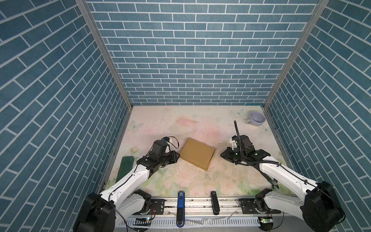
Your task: Fold the paper box
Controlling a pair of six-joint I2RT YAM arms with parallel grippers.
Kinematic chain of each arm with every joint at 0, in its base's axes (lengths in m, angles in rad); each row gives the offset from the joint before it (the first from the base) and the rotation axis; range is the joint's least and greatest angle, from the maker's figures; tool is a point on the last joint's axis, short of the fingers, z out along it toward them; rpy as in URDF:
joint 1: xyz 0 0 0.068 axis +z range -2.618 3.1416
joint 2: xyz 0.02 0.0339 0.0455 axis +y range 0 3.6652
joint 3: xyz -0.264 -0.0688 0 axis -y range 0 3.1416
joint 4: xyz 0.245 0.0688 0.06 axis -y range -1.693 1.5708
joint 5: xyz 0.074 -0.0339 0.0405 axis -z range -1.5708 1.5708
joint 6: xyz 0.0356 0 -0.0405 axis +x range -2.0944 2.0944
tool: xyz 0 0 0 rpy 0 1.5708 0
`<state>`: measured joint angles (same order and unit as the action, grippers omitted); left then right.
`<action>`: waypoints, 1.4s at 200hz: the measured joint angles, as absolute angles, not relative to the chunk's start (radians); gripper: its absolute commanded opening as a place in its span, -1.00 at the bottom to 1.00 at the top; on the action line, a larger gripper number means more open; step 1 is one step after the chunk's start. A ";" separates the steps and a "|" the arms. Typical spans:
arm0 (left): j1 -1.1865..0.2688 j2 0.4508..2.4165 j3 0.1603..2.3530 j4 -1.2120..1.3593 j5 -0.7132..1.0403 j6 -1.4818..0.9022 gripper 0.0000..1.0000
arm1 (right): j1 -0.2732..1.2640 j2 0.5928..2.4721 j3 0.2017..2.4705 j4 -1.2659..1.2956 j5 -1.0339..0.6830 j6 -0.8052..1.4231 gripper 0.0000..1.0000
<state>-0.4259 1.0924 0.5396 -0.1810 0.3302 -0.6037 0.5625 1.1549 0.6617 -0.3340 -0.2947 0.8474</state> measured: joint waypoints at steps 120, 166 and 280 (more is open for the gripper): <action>-0.381 1.524 0.883 -0.254 0.231 -0.408 -0.88 | 0.678 1.382 0.758 -0.397 -0.210 0.806 -1.00; -0.380 1.609 0.897 -0.279 0.202 -0.356 -0.93 | 0.679 1.495 0.814 -0.384 -0.213 0.806 -1.00; -0.473 1.721 0.900 -0.187 0.228 -0.432 -0.99 | 0.606 1.613 0.947 -0.381 -0.224 0.775 -1.00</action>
